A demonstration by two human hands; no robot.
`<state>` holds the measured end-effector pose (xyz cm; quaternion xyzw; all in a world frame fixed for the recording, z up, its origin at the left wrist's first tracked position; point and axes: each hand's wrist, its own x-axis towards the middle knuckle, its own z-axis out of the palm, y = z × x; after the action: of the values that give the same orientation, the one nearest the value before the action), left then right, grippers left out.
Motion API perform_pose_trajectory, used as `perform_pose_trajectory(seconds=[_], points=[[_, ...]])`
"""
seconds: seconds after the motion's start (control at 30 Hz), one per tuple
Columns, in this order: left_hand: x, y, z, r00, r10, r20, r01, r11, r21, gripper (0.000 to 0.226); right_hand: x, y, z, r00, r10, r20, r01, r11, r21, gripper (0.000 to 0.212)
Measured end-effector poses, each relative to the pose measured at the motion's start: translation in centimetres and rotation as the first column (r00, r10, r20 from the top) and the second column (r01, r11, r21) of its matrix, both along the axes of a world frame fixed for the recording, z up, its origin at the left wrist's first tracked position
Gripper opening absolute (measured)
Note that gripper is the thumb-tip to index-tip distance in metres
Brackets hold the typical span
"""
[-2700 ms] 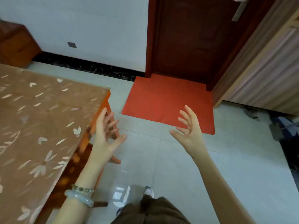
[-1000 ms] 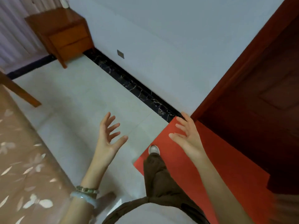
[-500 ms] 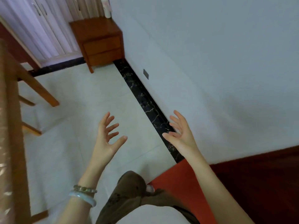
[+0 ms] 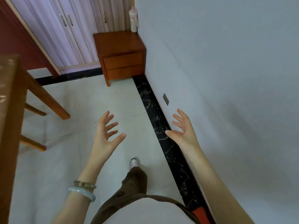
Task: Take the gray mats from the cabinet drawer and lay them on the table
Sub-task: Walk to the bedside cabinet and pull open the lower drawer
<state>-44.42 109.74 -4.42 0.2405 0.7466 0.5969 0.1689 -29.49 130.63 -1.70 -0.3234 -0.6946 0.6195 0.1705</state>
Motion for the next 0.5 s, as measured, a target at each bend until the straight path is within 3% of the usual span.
perform_pose_trajectory(seconds=[0.2,0.5], points=[[-12.5,6.5,2.2,0.998,-0.017,-0.055,0.016,1.0,-0.008,0.082,-12.3,6.7,1.8,0.999,0.018,-0.032,-0.017,1.0,0.026,0.081],[-24.0,13.7,1.4,0.999,0.021,-0.025,-0.022,0.998,-0.056,0.08,-25.6,14.9,1.1,0.999,0.034,-0.014,-0.034,0.999,-0.007,0.078]])
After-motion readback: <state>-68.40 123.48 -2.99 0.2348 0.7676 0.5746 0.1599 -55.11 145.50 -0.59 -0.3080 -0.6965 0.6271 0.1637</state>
